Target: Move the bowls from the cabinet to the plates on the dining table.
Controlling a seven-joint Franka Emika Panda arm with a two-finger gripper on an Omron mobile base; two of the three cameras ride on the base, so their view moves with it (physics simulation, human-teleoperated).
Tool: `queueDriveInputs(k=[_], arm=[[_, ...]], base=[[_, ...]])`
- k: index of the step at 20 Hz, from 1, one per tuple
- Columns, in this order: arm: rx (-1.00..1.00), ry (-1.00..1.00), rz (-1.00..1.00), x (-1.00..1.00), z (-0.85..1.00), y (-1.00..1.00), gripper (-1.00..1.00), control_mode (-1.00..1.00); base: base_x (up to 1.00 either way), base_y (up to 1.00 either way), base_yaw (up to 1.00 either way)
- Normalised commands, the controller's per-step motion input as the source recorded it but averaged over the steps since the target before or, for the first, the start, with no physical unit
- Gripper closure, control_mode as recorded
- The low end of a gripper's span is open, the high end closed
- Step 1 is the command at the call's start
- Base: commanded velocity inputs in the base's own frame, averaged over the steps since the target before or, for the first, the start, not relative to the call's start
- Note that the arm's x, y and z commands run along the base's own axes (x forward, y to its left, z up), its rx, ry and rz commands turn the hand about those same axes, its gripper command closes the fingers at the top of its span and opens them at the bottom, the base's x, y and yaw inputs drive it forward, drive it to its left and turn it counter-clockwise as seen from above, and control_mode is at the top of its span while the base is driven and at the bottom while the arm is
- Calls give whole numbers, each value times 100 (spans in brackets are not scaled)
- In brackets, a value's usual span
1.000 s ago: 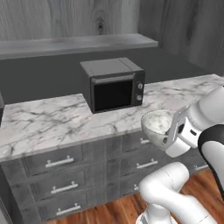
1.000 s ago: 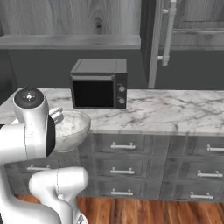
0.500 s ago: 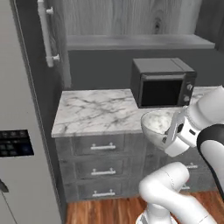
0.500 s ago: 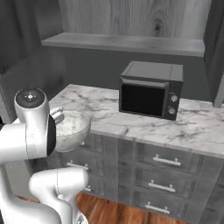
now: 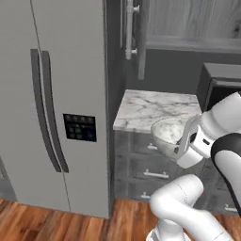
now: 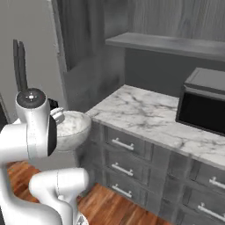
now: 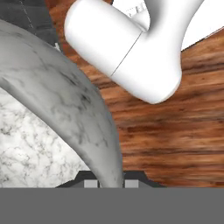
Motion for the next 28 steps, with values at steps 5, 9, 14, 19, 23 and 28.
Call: queueDriveInputs(k=[5,9,14,19,23,28], arm=[[0,0,0,0,0,0,100,100],[0,0,0,0,0,0,100,100],[0,0,0,0,0,0,100,100],[0,0,0,0,0,0,100,100],[0,0,0,0,0,0,100,100],[0,0,0,0,0,0,100,100]], base=[[-49,60,43],[-7,54,45],[0,52,51],[-1,62,51],[0,57,50],[11,43,49]])
